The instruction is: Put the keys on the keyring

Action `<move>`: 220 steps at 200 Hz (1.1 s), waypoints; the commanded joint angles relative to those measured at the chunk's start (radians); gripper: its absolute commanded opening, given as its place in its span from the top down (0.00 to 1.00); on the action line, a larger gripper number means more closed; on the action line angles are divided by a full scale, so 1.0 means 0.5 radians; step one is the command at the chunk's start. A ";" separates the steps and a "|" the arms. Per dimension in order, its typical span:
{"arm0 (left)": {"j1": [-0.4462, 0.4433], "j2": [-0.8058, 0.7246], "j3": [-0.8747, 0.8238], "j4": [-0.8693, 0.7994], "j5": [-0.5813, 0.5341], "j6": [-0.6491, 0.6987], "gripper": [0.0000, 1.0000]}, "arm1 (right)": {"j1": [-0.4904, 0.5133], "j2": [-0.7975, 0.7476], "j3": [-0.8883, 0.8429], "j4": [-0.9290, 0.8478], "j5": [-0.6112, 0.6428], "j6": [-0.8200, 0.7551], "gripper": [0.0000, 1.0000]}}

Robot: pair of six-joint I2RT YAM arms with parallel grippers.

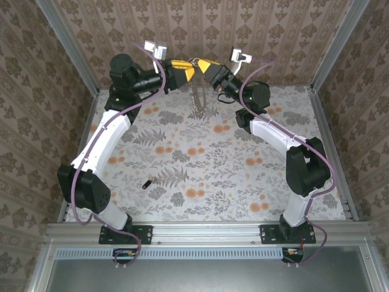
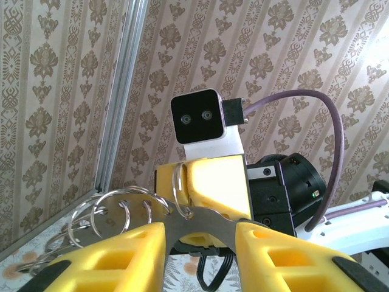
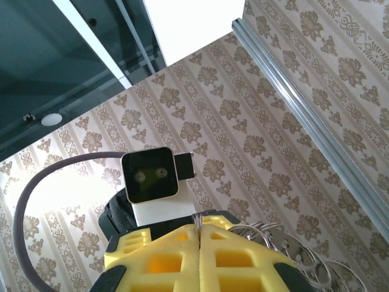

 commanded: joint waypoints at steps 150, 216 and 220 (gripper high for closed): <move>-0.007 0.043 -0.016 0.260 -0.014 -0.154 0.84 | 0.063 0.019 0.071 0.147 -0.011 0.081 1.00; -0.014 0.018 -0.055 0.304 0.000 -0.164 1.00 | 0.071 0.013 0.068 0.141 -0.016 0.088 1.00; -0.010 0.017 -0.055 0.306 0.003 -0.164 1.00 | 0.074 0.013 0.067 0.139 -0.017 0.089 1.00</move>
